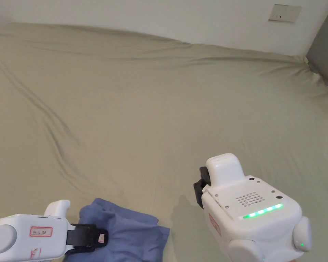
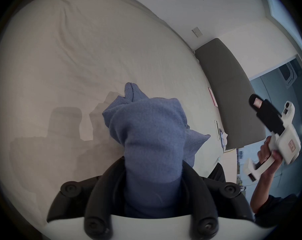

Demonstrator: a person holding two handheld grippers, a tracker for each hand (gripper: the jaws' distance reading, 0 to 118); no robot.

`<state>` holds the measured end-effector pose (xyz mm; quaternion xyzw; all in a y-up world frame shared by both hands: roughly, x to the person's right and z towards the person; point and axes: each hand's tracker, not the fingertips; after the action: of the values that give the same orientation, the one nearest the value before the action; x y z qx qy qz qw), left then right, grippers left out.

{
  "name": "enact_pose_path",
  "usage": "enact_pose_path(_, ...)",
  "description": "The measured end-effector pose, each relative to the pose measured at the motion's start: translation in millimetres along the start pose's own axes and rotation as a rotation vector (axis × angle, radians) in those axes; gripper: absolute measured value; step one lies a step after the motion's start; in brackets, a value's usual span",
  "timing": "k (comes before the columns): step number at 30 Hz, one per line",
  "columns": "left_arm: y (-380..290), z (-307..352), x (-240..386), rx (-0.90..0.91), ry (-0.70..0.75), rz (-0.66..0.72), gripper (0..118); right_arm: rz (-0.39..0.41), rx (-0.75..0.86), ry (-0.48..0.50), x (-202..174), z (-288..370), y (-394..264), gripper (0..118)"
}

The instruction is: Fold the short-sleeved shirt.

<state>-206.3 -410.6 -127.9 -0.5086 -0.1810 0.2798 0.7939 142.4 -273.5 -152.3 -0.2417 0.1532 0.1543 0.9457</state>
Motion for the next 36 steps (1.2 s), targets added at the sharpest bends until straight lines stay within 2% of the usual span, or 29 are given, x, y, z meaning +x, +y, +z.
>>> enact_pose_path(3,0,24,-11,0.04,0.099,0.005,25,0.034,0.059,-0.05,-12,8,10,0)
enact_pose_path(7,1,55,-37,0.082,0.194,0.02,25,0.006,0.088,-0.034,-28,15,20,0)
enact_pose_path(19,30,142,-141,0.134,0.474,-0.001,25,0.064,0.077,0.001,-83,10,35,0)
enact_pose_path(23,50,176,-191,0.158,0.574,0.077,25,0.075,0.054,0.004,-89,-2,36,0)
enact_pose_path(28,77,202,-232,0.137,0.794,-0.047,25,0.086,0.022,0.003,-100,-16,38,0)
enact_pose_path(33,97,213,-254,0.096,0.899,-0.091,25,0.096,0.0,0.002,-103,-27,37,0)
enact_pose_path(35,103,213,-261,0.054,0.995,-0.135,25,0.1,-0.004,0.004,-103,-28,37,0)
enact_pose_path(36,107,213,-265,0.054,1.056,-0.111,25,0.102,-0.004,0.004,-102,-28,37,0)
